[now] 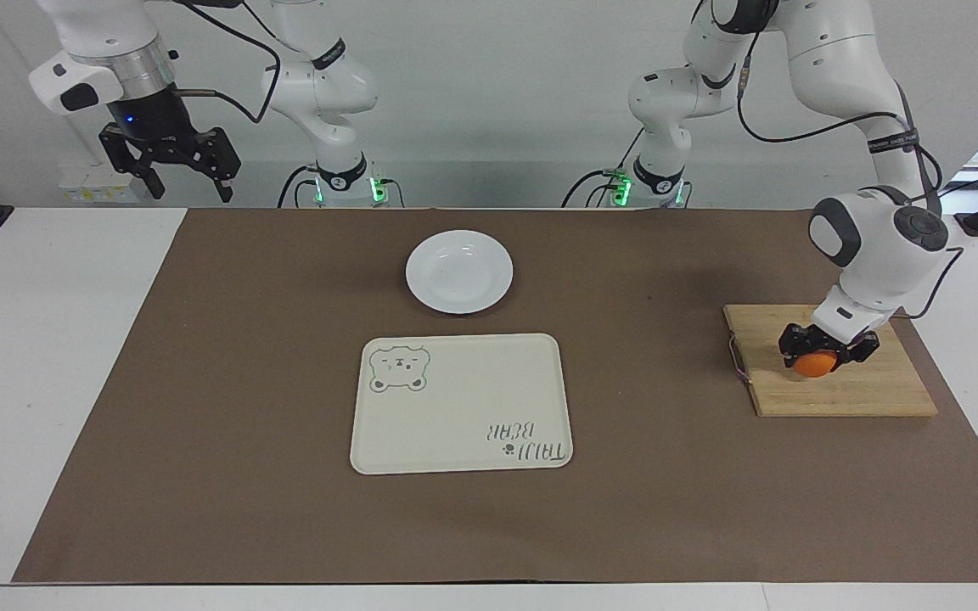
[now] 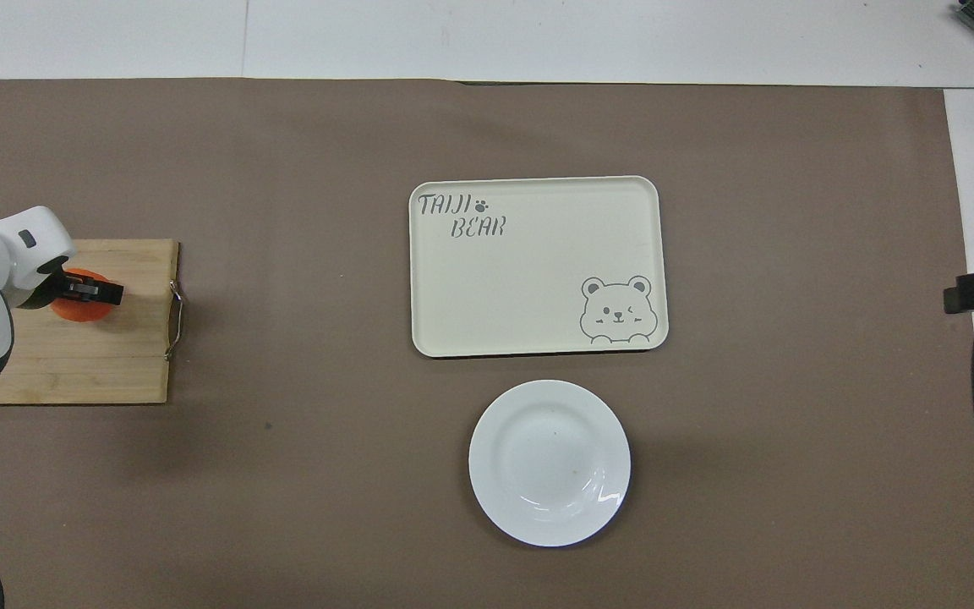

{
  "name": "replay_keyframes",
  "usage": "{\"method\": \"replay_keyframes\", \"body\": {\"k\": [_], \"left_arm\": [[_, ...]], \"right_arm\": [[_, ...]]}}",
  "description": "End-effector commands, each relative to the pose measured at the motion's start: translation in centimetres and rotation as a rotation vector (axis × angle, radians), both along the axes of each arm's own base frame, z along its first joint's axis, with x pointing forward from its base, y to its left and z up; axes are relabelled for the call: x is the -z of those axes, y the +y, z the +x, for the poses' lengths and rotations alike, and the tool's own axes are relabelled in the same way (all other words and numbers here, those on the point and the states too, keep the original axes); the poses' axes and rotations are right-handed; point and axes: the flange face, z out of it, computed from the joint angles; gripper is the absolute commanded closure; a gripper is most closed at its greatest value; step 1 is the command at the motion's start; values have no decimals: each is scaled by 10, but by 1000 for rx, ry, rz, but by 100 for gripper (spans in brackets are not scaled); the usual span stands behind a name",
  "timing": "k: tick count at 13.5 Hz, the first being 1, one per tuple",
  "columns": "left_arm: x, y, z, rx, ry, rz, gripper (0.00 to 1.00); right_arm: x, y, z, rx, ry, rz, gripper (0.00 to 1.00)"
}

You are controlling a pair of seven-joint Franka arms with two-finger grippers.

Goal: Place orange and plate with both arms
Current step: 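Reach the left gripper to the orange and grasp it, then carry the orange with the left gripper and lower it onto the plate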

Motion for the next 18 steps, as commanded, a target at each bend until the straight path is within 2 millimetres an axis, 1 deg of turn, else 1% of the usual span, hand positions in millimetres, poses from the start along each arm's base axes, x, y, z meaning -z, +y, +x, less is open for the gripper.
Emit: {"method": "replay_keyframes", "body": {"k": [1, 3, 5, 9, 10, 11, 12, 13, 15, 16, 18], "left_arm": [[-44, -14, 2, -48, 14, 12, 100], [-70, -20, -2, -75, 5, 10, 100], [-101, -25, -7, -113, 13, 6, 100], [-157, -55, -17, -158, 65, -1, 100], [-173, -62, -20, -170, 69, -2, 100], [-186, -66, -23, -168, 76, -1, 100], [-201, -68, -29, -174, 88, -1, 100], [-217, -76, -35, -171, 101, -1, 100], [-248, -80, -57, -177, 108, 2, 100], [-252, -82, -61, -181, 107, 1, 100], [-251, -109, -61, -210, 103, 3, 100]], "right_arm": [[-2, 0, -1, 8, 5, -3, 0], [-2, 0, -1, 8, 5, -3, 0], [-2, 0, -1, 8, 5, -3, 0], [-2, 1, -1, 6, 5, -3, 0], [-2, 0, -1, 8, 5, -3, 0], [-2, 0, -1, 8, 5, -3, 0], [-2, 0, -1, 8, 5, -3, 0], [-2, 0, -1, 8, 6, -4, 0], [-2, 0, -1, 8, 5, -3, 0], [-2, 0, -1, 8, 5, -3, 0], [-2, 0, -1, 8, 5, -3, 0]]}}
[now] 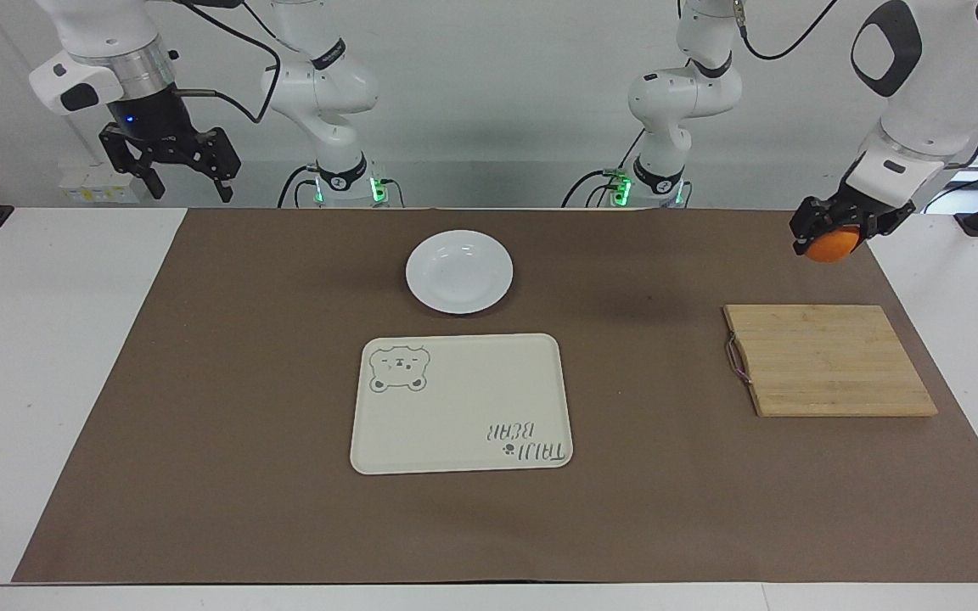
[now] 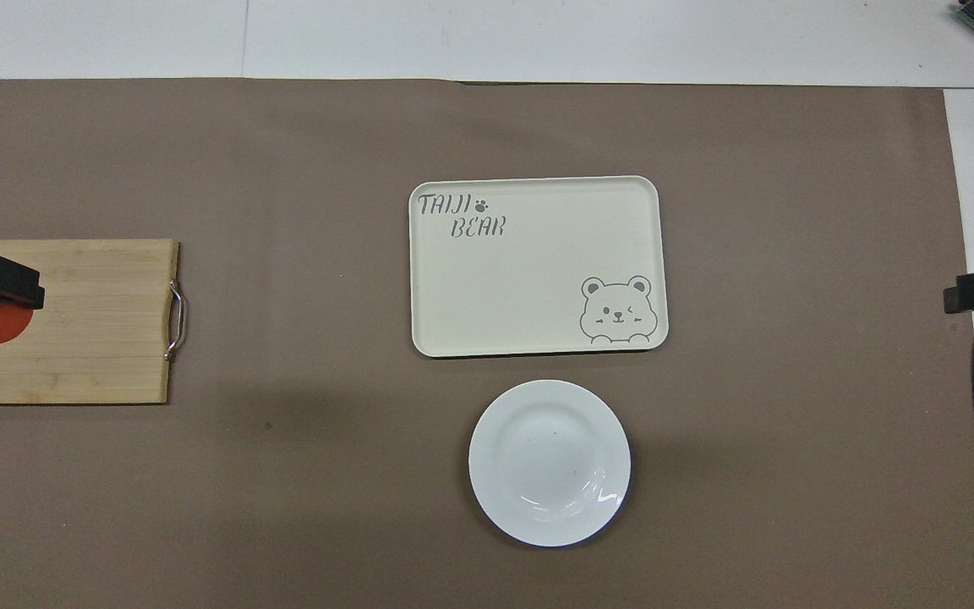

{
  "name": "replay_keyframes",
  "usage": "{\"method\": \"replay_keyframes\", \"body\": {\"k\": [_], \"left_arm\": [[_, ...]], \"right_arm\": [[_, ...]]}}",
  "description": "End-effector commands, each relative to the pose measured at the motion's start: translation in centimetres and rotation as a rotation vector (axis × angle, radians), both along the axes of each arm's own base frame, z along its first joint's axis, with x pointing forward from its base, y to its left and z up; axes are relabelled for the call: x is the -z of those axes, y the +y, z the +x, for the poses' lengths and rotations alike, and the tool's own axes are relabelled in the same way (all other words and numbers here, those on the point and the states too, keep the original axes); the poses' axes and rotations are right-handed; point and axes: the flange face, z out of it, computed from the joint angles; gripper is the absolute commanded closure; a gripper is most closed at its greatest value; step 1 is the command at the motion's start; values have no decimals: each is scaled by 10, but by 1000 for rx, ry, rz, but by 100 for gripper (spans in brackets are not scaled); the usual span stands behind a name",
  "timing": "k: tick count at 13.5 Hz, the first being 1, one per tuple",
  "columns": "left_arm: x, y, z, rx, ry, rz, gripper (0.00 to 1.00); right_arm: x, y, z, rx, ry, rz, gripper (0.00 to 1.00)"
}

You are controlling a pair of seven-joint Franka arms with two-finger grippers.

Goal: Place orange and plate with both arms
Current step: 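Carry the orange with the left gripper and lower it onto the plate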

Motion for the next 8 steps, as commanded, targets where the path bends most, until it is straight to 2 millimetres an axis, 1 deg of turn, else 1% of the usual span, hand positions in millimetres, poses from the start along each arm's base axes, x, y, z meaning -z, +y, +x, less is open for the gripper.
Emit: {"method": "replay_keyframes", "body": {"k": [1, 3, 6, 7, 8], "left_arm": [[0, -35, -5, -30, 8, 15, 100], [0, -71, -9, -33, 6, 14, 100], [-3, -135, -26, -44, -3, 7, 100], [-4, -157, -34, -46, -2, -7, 100], [-3, -176, -43, -15, 3, -8, 100]], "right_arm": [[-2, 0, -1, 8, 6, -4, 0], [-2, 0, -1, 8, 5, -3, 0], [-1, 0, -1, 8, 8, -3, 0], [-1, -3, -1, 16, 5, -2, 0], [-1, -5, -1, 20, 5, -4, 0]]}}
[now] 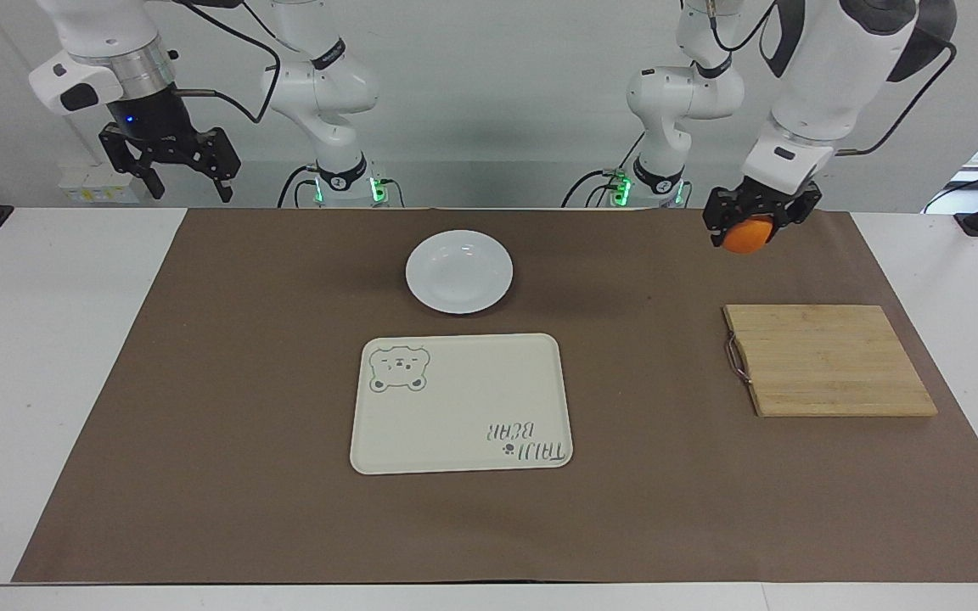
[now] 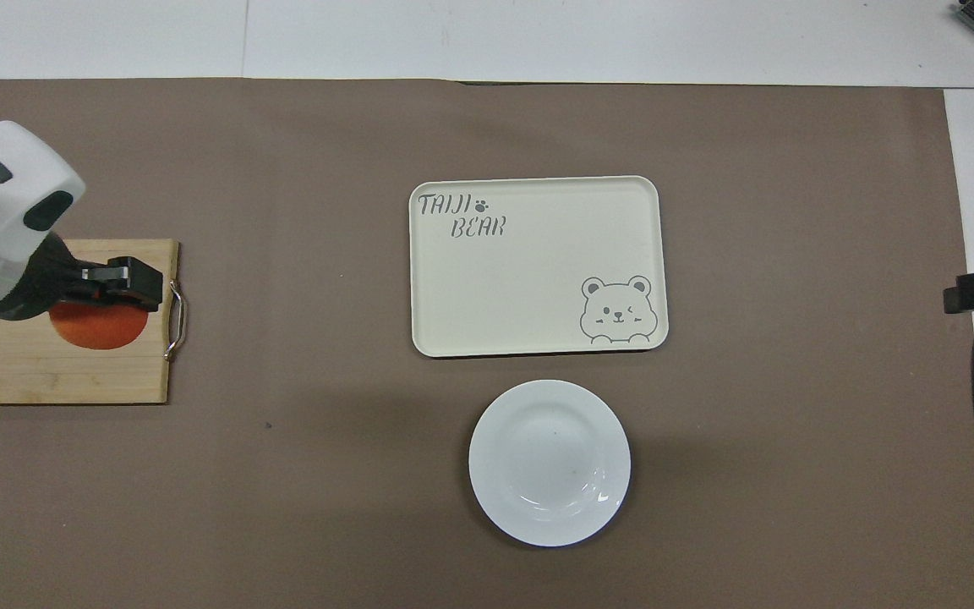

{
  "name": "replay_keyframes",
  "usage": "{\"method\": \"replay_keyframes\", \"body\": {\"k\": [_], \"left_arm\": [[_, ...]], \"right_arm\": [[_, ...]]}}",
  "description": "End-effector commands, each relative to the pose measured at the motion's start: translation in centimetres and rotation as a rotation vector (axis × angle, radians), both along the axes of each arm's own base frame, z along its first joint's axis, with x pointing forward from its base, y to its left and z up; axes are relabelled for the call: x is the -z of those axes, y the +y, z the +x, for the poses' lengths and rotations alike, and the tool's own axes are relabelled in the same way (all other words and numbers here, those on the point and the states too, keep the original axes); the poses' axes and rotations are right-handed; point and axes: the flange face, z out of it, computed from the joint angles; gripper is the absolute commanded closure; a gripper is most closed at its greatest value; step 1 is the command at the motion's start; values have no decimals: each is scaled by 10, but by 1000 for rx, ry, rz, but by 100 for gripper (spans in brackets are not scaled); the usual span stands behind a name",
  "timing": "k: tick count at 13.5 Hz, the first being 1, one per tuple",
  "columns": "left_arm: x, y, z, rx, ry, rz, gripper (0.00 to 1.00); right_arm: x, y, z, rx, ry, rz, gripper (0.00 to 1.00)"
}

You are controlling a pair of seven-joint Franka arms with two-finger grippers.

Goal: Place orange and plate with both arms
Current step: 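Carry the orange with the left gripper and lower it onto the plate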

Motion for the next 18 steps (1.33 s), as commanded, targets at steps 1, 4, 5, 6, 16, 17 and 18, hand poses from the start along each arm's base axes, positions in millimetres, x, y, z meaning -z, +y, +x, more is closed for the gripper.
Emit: {"method": "replay_keyframes", "body": {"k": [1, 4, 5, 6, 16, 17, 18], "left_arm": [[-2, -43, -27, 43, 2, -8, 100], [20, -100, -54, 139, 25, 2, 100], [32, -114, -59, 150, 19, -14, 100], [40, -126, -63, 167, 10, -44, 100], [205, -272, -114, 372, -10, -83, 100], [214, -281, -118, 386, -15, -89, 100], [224, -289, -120, 386, -23, -97, 100]], "right_arm": [[-2, -3, -1, 16, 5, -4, 0], [-1, -4, -1, 17, -2, -6, 0], [-1, -4, -1, 14, -2, -4, 0], [-1, -4, -1, 21, -2, -4, 0], [1, -11, -3, 34, 1, -3, 0], [1, -11, -3, 28, 3, -3, 0], [1, -11, -4, 28, 7, -3, 0]]}}
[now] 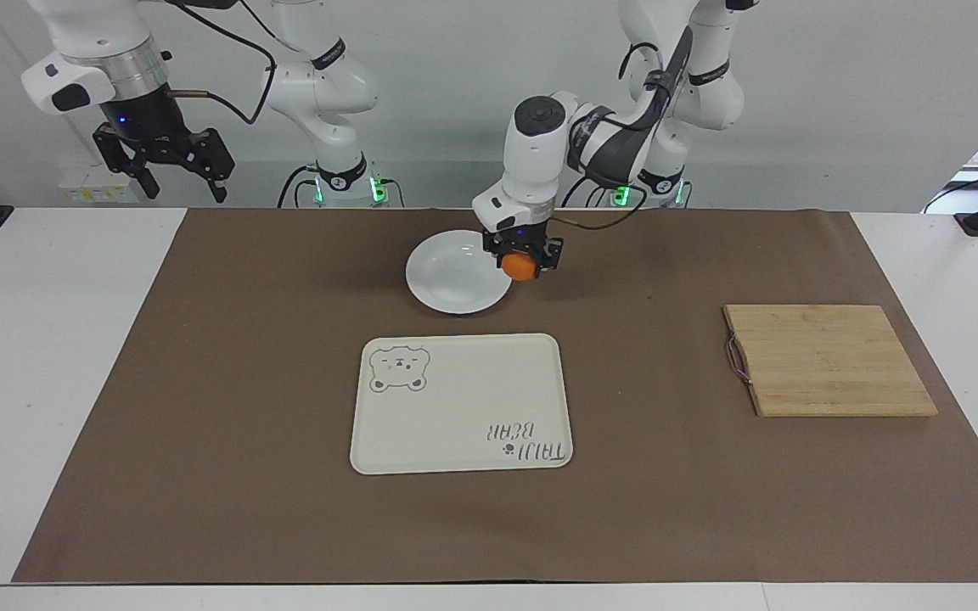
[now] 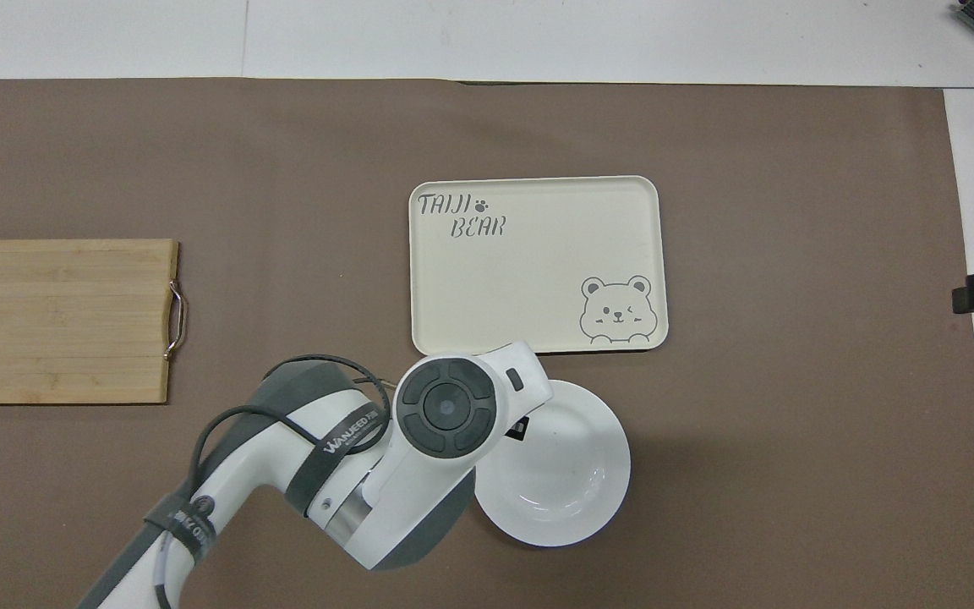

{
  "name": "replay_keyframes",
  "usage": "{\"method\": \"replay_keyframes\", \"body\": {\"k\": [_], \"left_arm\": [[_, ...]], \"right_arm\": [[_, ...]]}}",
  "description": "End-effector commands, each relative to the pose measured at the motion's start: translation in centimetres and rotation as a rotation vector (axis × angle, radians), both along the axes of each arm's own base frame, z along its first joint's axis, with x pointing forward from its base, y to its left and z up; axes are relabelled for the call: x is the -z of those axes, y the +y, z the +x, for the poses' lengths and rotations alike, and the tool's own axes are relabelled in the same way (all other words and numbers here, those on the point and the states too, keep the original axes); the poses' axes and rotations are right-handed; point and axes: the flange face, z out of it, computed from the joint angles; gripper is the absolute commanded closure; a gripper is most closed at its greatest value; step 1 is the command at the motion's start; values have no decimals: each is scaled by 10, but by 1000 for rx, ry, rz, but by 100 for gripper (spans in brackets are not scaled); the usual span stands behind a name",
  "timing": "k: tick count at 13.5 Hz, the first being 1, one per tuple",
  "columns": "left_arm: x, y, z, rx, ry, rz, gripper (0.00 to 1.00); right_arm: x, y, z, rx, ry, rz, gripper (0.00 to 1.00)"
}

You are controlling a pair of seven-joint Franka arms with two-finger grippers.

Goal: Place orange and plate with both arms
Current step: 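Carry the orange with the left gripper and lower it onto the plate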

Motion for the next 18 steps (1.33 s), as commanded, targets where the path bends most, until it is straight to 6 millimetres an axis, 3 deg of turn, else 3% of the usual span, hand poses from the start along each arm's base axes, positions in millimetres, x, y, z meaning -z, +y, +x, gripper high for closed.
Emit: {"method": "replay_keyframes", "body": {"k": [1, 4, 5, 7, 8, 9, 11, 12, 13, 16, 18], "left_arm": [[16, -28, -14, -17, -23, -37, 100], [52, -63, -41, -154, -29, -75, 100], [55, -71, -50, -182, -35, -92, 100], [68, -75, -67, -156, -25, -75, 100], [74, -70, -71, -158, -21, -68, 77], [72, -72, -71, -159, -23, -71, 31], [66, -75, -75, -198, -13, -60, 0], [56, -71, -73, -211, -16, -60, 0], [45, -65, -67, -219, -16, -55, 0], [14, -32, -21, -311, -18, -51, 0], [2, 0, 22, -392, -27, -59, 0]], "right_arm": [[1, -4, -4, 16, 11, -5, 0], [10, -2, -5, 13, 22, -2, 0], [14, -5, -6, 15, 31, 0, 0], [21, -23, -9, 47, 48, 4, 0], [22, -25, -10, 38, 53, 5, 0], [27, -25, -10, 6, 63, 6, 0], [33, -24, -13, -65, 84, 14, 0], [38, -20, -16, -74, 83, 69, 0], [42, -23, -19, -61, 83, 114, 0], [57, -22, -22, -44, 102, 206, 0], [88, -27, -27, 0, 126, 343, 0]]}}
